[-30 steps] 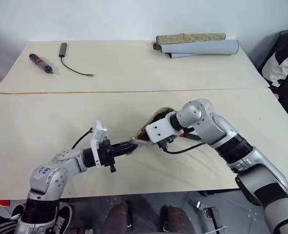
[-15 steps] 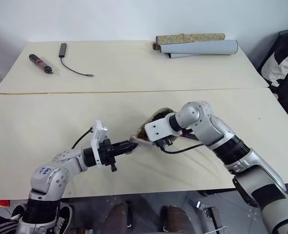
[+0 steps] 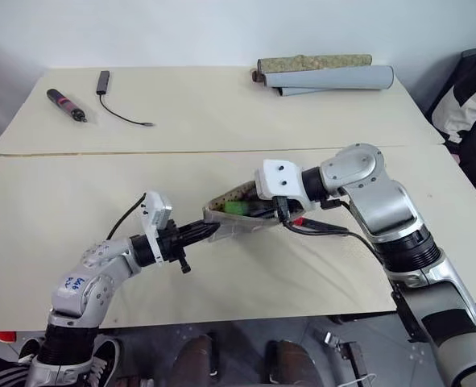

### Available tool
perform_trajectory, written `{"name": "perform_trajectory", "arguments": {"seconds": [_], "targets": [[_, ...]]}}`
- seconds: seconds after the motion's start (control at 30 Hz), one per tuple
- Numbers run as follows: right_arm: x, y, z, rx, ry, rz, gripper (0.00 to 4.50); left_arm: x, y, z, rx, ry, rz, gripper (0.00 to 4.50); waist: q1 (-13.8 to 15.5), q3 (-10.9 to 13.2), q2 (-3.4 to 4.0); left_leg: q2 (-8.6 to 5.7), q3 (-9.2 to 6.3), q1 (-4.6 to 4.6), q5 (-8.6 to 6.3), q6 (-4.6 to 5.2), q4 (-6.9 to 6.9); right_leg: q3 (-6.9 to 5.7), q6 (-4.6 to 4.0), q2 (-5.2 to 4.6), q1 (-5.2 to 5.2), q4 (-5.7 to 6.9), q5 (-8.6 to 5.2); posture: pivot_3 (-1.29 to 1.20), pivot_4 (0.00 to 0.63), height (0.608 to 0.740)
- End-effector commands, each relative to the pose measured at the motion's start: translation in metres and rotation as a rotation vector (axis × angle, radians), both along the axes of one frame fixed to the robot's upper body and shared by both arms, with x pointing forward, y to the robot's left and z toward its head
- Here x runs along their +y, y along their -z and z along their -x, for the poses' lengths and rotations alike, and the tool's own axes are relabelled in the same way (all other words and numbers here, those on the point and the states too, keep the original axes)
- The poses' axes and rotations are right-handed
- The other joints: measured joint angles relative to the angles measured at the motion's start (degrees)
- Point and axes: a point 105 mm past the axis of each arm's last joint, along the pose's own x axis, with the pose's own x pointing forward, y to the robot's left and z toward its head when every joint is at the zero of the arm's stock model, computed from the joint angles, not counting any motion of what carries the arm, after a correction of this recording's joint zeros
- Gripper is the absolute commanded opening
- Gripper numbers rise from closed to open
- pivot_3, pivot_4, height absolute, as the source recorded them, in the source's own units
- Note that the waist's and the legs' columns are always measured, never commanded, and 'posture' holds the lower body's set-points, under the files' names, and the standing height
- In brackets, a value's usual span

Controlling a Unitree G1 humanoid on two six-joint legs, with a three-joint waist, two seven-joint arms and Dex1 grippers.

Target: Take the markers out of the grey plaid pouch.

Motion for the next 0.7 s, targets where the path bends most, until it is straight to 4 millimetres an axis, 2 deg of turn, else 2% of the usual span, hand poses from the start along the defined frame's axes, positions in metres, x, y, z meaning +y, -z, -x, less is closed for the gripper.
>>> {"name": "perform_trajectory", "arguments": {"seconds": [0.03, 0.13, 0.27, 0.37, 0.47, 0.6, 0.7], "targets": [[-0.004, -0.019, 0.006, 0.000, -0.009, -0.075, 1.08, 0.005, -0.003, -0.001, -0.049, -0.019, -0.017, 0.00, 0.0, 0.0, 0.00, 0.00, 0.00, 0.00, 0.00, 0.00, 0.00, 0.00, 0.00, 0.00, 0.00, 0.00, 0.00, 0.00, 0.150, 0.740], [-0.002, -0.029, 0.010, 0.031, -0.024, -0.154, 1.08, 0.009, -0.004, -0.005, -0.083, -0.049, -0.039, 0.00, 0.0, 0.0, 0.00, 0.00, 0.02, 0.00, 0.00, 0.01, 0.00, 0.00, -0.01, -0.01, -0.01, -0.01, 0.01, 0.00, 0.150, 0.740], [0.011, -0.078, 0.020, 0.030, -0.076, -0.407, 1.08, 0.016, -0.007, -0.010, -0.100, -0.084, -0.038, 0.00, -0.2, 0.0, 0.00, 0.04, 0.04, 0.00, -0.01, 0.01, 0.00, 0.01, -0.04, -0.02, -0.03, 0.01, 0.03, 0.00, 0.150, 0.740], [0.006, -0.097, 0.017, 0.010, -0.058, -0.474, 1.08, 0.026, -0.010, -0.016, -0.126, -0.137, -0.046, 0.00, -0.1, 0.0, 0.00, 0.09, 0.16, -0.02, 0.00, 0.01, -0.02, 0.04, -0.12, 0.00, -0.16, 0.11, 0.07, 0.00, 0.150, 0.740], [-0.018, -0.095, -0.003, -0.052, 0.057, -0.434, 1.08, 0.052, -0.020, -0.031, -0.230, -0.265, -0.091, 0.00, 0.4, -0.1, -0.14, 0.08, 0.21, -0.03, -0.01, 0.03, -0.01, 0.07, -0.13, -0.02, -0.24, 0.03, 0.08, 0.00, 0.150, 0.740], [-0.048, -0.080, -0.024, -0.083, 0.191, -0.342, 1.08, 0.083, -0.044, -0.048, -0.422, -0.438, -0.179, 0.00, 0.2, -0.1, -0.17, 0.06, 0.58, -0.09, -0.05, 0.12, -0.01, 0.32, -0.08, -0.12, -0.46, -0.04, 0.17, 0.00, 0.150, 0.740], [-0.079, -0.047, -0.046, -0.159, 0.334, -0.148, 1.08, 0.090, -0.052, -0.049, -0.539, -0.458, -0.285, 0.00, 0.0, -0.1, -0.18, 0.08, 0.73, -0.12, -0.05, 0.15, -0.04, 0.42, -0.07, -0.09, -0.58, 0.05, 0.20, 0.00, 0.150, 0.740]]}}
